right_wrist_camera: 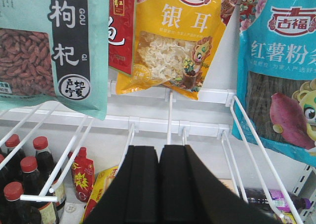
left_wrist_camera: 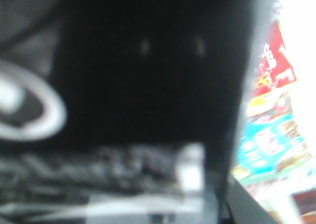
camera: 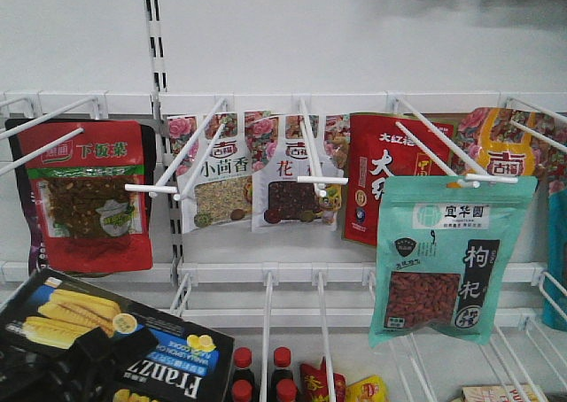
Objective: Pick snacks and fruit into basket
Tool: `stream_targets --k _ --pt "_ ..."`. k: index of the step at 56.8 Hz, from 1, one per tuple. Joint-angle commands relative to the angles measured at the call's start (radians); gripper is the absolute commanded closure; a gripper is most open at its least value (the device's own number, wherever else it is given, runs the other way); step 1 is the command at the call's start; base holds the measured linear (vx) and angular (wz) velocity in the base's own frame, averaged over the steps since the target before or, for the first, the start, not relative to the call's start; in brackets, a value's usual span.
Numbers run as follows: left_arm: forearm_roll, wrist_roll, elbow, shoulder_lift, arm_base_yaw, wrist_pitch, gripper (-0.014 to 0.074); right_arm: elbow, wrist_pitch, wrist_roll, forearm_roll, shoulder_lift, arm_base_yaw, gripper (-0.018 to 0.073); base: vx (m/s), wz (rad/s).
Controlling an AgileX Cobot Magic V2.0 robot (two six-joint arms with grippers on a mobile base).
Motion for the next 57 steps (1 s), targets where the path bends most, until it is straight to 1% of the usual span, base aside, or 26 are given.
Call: stream_targets --k 1,6,10,19,23,25,28,30,34,38,42,46,57 --pt "0.06 0.094 -0.027 -0.092 0.041 0.033 0.06 -0.03 -0.082 -0.004 -0.008 0.012 -0.001 0.0567 0.0 0.0" --pt "0.1 0.196 -0.027 -0.172 0.097 0.15 0.06 -0.03 -0.082 -0.004 -0.008 0.012 -0.001 0.0567 0.0 0.0" --pt "0.1 0.279 -0.027 -0.236 0.137 0.228 0.06 -0.03 -0.082 -0.004 -0.008 0.012 -0.001 0.0567 0.0 0.0" --pt "0.1 0.499 -0.027 -0.38 0.221 0.428 0.06 -0.03 -0.082 -0.004 -0.008 0.012 -0.001 0.0567 0.0 0.0" --pt "0.11 0.575 -0.027 -0.43 0.249 0.486 0.06 -0.03 -0.082 -0.004 -0.008 0.012 -0.001 0.0567 0.0 0.0" --pt "0.129 0.618 -0.027 -0.461 0.267 0.513 0.06 -0.03 -0.082 -0.004 -0.008 0.012 -0.001 0.0567 0.0 0.0" --pt "0.157 0.655 -0.027 -0.497 0.288 0.538 0.06 -0.03 -0.082 -0.004 -0.008 0.012 -0.001 0.0567 0.0 0.0" --pt "0.178 0.668 -0.027 -0.52 0.301 0.554 0.06 -0.03 -0.082 -0.004 -0.008 0.012 -0.001 0.0567 0.0 0.0" --pt "0.232 0.665 -0.027 -0.556 0.318 0.594 0.06 -0.03 -0.082 -0.004 -0.008 0.012 -0.001 0.0567 0.0 0.0" --pt "0.251 0.665 -0.027 -0.573 0.323 0.637 0.06 -0.03 -0.082 -0.004 -0.008 0.012 -0.001 0.0567 0.0 0.0" --pt "0.253 0.665 -0.027 -0.574 0.323 0.673 0.06 -0.03 -0.082 -0.004 -0.008 0.012 -0.001 0.0567 0.0 0.0" --pt "0.253 0.665 -0.026 -0.574 0.323 0.679 0.06 -0.03 -0.082 -0.004 -0.008 0.012 -0.001 0.0567 0.0 0.0" --pt "0.253 0.666 -0.026 -0.574 0.323 0.635 0.06 -0.03 -0.082 -0.004 -0.008 0.012 -0.001 0.0567 0.0 0.0"
